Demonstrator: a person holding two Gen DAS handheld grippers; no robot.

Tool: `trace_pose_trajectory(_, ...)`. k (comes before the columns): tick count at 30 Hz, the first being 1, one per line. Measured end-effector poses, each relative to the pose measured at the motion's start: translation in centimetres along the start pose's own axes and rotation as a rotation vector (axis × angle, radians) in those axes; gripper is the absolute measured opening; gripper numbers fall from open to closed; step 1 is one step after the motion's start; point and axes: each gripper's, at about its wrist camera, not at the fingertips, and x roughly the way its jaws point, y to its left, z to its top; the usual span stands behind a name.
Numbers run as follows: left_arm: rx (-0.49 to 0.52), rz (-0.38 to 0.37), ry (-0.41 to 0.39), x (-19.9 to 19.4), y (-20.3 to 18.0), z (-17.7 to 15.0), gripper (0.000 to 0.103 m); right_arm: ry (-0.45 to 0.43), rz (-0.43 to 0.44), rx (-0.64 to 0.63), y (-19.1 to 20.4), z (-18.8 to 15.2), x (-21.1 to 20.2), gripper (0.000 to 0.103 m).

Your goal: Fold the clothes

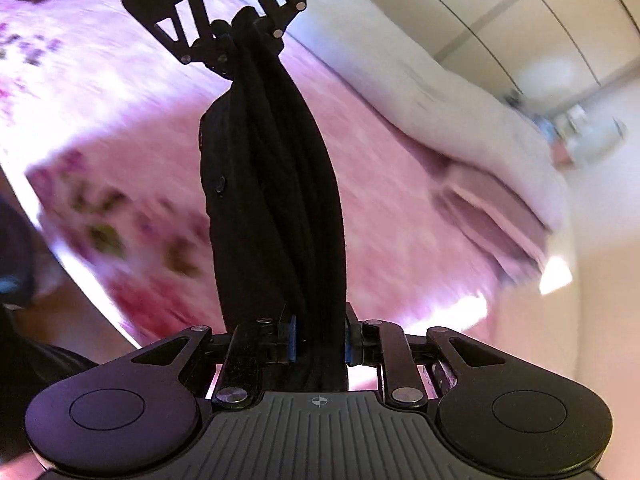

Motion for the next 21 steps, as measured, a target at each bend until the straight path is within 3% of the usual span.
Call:
trace_pose_trajectory(8,-0.051,0.005,0.055,20.2,13.3,15.1,0.018,0.01,-0.042,-0.039,-21.6,-18.1,11.2,0.018)
trace_pose_trajectory(12,-0.062,0.074,0.074,27.6,17.4,19.1,0.017,-0.005,-0.125,-0.06,-29.4,-24.3,16.7,0.019)
trace_pose_trajectory(15,-0.099,0.069,0.098,33.5,17.0,20.1,0.017,-0.033,-0.154,-0.039,-31.9,-28.7,21.6,0.019)
trace_pose_trajectory(17,-0.108,0.055,0.142,37.5,14.2,19.7,0.017,-0.053,-0.153,-0.032,-31.2,-31.3,25.4,0.019)
trace_pose_trajectory(21,-0.133,-0.038,0.215,41.7,9.0,17.7,0.017,-0.004,-0.039,-0.009,-27.7,-34.4,31.8,0.019)
